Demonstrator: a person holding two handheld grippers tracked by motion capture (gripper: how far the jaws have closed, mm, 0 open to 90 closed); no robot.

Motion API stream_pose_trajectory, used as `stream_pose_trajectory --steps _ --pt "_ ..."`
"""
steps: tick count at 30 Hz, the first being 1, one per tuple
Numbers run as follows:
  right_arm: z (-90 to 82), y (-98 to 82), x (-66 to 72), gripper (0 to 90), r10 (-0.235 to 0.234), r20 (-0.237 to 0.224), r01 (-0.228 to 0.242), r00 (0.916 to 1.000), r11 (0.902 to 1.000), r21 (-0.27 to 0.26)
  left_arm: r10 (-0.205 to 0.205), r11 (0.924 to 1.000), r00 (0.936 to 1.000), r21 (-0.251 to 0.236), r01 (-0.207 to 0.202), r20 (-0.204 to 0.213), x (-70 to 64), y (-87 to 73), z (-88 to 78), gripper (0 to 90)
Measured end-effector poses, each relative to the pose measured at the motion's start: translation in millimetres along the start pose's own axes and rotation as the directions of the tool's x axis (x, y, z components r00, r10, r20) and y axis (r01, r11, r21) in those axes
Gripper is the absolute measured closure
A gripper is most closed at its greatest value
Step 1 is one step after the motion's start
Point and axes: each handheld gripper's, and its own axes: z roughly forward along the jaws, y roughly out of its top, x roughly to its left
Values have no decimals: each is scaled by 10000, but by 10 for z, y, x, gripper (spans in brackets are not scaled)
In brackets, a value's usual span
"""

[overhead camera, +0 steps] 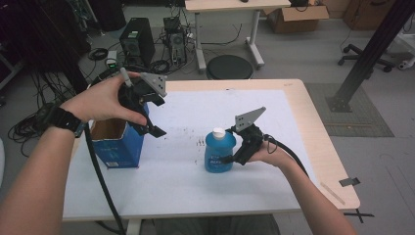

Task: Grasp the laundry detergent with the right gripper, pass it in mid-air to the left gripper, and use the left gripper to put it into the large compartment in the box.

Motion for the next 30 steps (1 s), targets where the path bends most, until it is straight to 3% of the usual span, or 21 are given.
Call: stream_pose_trajectory --steps 20,30 --pt "111 -67 -34 131 73 -359 -78 9993 9999 -133 -45 10000 10000 16 45 9 7 -21 22 34" --pt "118 -65 -31 233 -98 -509 86 9987 9997 -236 -32 10000 10000 3 32 12 -3 -23 18 34"
